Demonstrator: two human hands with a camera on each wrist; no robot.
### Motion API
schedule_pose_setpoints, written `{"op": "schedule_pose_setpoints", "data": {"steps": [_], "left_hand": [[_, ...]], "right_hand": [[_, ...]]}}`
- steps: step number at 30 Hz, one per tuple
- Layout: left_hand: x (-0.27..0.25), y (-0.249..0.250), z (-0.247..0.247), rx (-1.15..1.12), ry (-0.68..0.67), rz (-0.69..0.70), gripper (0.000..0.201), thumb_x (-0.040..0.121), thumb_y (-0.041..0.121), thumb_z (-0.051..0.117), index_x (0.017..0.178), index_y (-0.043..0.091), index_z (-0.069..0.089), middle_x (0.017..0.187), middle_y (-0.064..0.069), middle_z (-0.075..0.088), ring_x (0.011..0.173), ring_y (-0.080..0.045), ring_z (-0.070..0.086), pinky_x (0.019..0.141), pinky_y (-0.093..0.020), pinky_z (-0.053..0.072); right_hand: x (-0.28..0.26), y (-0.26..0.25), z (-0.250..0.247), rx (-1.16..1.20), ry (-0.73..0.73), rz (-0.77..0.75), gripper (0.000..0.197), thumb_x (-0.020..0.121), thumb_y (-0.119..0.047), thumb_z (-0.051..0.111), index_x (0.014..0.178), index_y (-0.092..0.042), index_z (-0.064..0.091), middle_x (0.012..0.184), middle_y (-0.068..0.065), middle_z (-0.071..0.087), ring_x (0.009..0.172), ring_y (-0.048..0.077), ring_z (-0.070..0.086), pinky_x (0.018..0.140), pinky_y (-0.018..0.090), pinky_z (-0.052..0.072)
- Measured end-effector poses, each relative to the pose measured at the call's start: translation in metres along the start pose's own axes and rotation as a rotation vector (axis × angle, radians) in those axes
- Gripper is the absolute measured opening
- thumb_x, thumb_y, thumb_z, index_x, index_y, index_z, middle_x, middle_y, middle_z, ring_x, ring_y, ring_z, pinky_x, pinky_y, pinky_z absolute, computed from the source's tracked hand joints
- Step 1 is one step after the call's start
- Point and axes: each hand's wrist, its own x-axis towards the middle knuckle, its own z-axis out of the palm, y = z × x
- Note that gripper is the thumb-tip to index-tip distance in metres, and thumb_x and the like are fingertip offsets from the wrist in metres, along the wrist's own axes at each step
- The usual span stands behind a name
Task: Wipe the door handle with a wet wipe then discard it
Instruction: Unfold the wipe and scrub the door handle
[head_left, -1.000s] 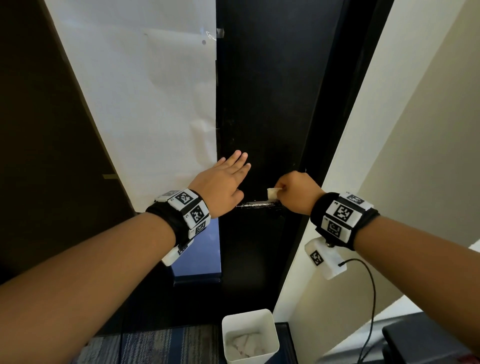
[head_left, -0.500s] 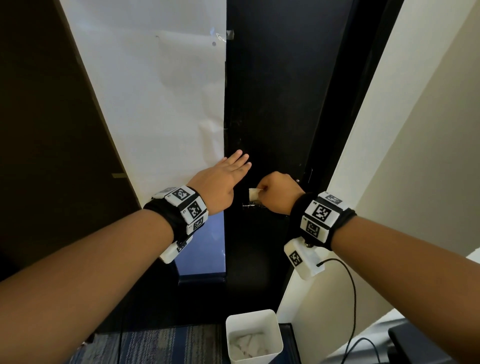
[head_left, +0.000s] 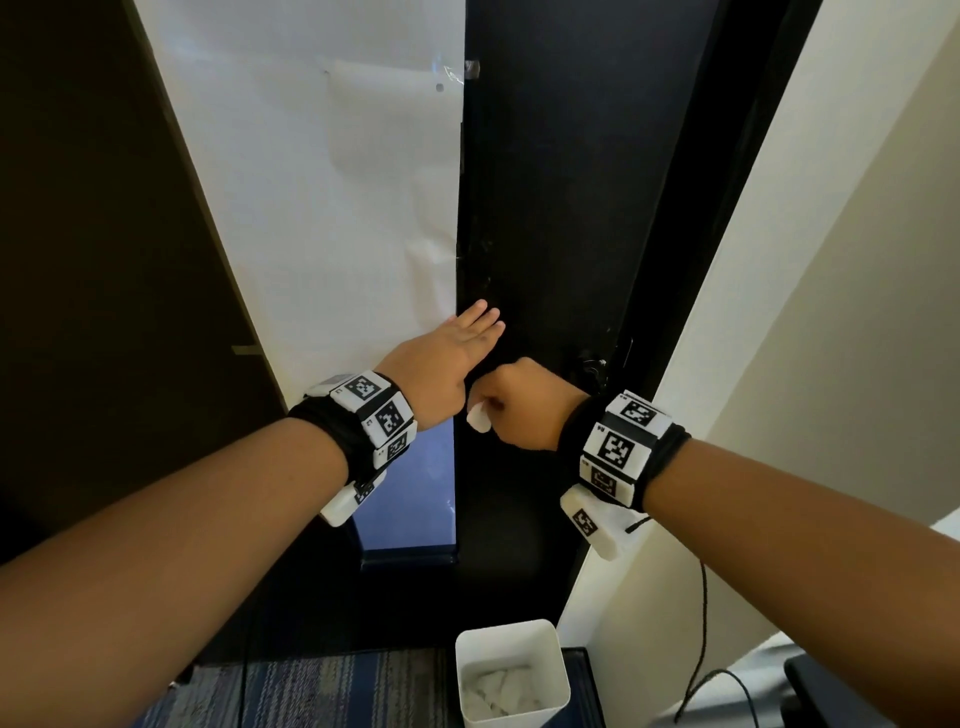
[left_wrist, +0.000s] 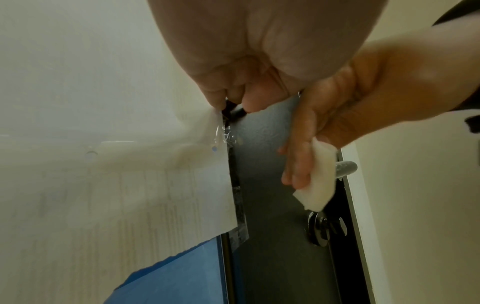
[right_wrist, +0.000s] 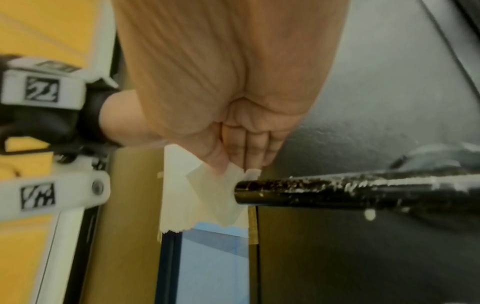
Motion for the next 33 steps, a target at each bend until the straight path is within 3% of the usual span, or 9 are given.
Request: {"op": "schedule_pose_setpoints", "data": {"steps": [3, 6, 9, 11, 14, 18, 24, 29, 33], "left_hand": [[-0.001, 0.0, 0.001, 0.006, 0.005, -0.001, 0.075, 0.082, -0.011, 0.036, 0.149, 0.014, 0.011, 0.16, -0.002, 0.003, 0.146, -0.011, -0.005, 0.117, -0.027, 0.016], [-0.002, 0.0, 0.002, 0.009, 0.01, -0.012, 0.075, 0.083, -0.009, 0.037, 0.149, 0.014, 0.01, 0.16, -0.001, 0.002, 0.146, -0.011, -0.006, 0.117, -0.028, 0.019], [-0.004, -0.002, 0.004, -0.003, 0.012, -0.012, 0.074, 0.084, -0.008, 0.038, 0.149, 0.014, 0.01, 0.16, 0.0, 0.002, 0.146, -0.01, -0.006, 0.118, -0.029, 0.02], [-0.004, -0.003, 0.006, -0.016, 0.013, -0.017, 0.073, 0.084, -0.008, 0.037, 0.149, 0.014, 0.01, 0.16, 0.0, 0.002, 0.146, -0.01, -0.006, 0.118, -0.03, 0.019], [-0.004, -0.003, 0.008, -0.019, 0.028, -0.02, 0.073, 0.084, -0.008, 0.037, 0.149, 0.014, 0.01, 0.16, -0.001, 0.002, 0.146, -0.011, -0.007, 0.118, -0.031, 0.02], [0.001, 0.005, 0.01, 0.009, 0.015, 0.019, 0.072, 0.086, -0.005, 0.038, 0.149, 0.014, 0.009, 0.16, -0.001, 0.001, 0.145, -0.011, -0.009, 0.118, -0.026, 0.007], [0.013, 0.02, 0.017, -0.031, -0.007, 0.037, 0.071, 0.087, -0.002, 0.038, 0.149, 0.015, 0.007, 0.16, 0.001, 0.001, 0.145, -0.009, -0.009, 0.117, -0.025, 0.002], [0.013, 0.02, 0.019, -0.042, -0.01, 0.016, 0.072, 0.087, -0.002, 0.038, 0.149, 0.014, 0.007, 0.16, -0.001, 0.002, 0.146, -0.011, -0.007, 0.118, -0.026, 0.004], [0.008, 0.015, 0.017, -0.057, 0.008, 0.003, 0.071, 0.086, -0.004, 0.038, 0.149, 0.013, 0.009, 0.16, -0.001, 0.005, 0.146, -0.011, -0.005, 0.119, -0.028, 0.008]], "right_hand": [[-0.011, 0.0, -0.001, -0.222, -0.095, -0.187, 0.027, 0.083, -0.008, 0.053, 0.101, -0.019, 0.069, 0.092, 0.006, 0.07, 0.088, 0.021, 0.064, 0.091, 0.039, 0.052], [-0.024, 0.009, -0.003, -0.41, -0.139, -0.349, 0.025, 0.083, -0.01, 0.052, 0.1, -0.015, 0.069, 0.101, 0.004, 0.071, 0.103, 0.019, 0.063, 0.117, 0.034, 0.027], [-0.05, 0.018, -0.007, -0.389, -0.037, -0.377, 0.031, 0.082, -0.007, 0.052, 0.106, -0.014, 0.07, 0.106, 0.005, 0.071, 0.107, 0.019, 0.062, 0.116, 0.03, 0.023], [-0.072, 0.023, -0.005, -0.186, 0.104, -0.257, 0.031, 0.083, -0.005, 0.051, 0.106, -0.016, 0.07, 0.103, 0.004, 0.072, 0.099, 0.017, 0.065, 0.107, 0.029, 0.041], [-0.097, 0.036, -0.002, 0.225, 0.324, 0.154, 0.03, 0.088, -0.004, 0.049, 0.1, -0.02, 0.072, 0.088, 0.004, 0.072, 0.068, 0.009, 0.065, 0.065, 0.017, 0.052], [-0.096, 0.058, -0.013, 0.498, 0.61, 0.483, 0.026, 0.09, -0.005, 0.052, 0.094, -0.018, 0.074, 0.088, 0.006, 0.072, 0.078, 0.02, 0.067, 0.064, 0.018, 0.05], [-0.077, 0.069, -0.026, 0.301, 0.68, 0.474, 0.027, 0.091, -0.007, 0.049, 0.104, -0.012, 0.071, 0.087, 0.003, 0.067, 0.076, 0.018, 0.062, 0.069, 0.025, 0.049], [-0.065, 0.058, -0.007, 0.128, 0.452, 0.389, 0.022, 0.094, -0.02, 0.048, 0.1, -0.014, 0.069, 0.087, 0.008, 0.069, 0.077, 0.024, 0.064, 0.072, 0.033, 0.054], [-0.055, 0.041, 0.013, 0.016, 0.365, 0.346, 0.019, 0.091, -0.017, 0.048, 0.092, -0.013, 0.066, 0.083, 0.007, 0.067, 0.075, 0.027, 0.064, 0.069, 0.04, 0.055]]}}
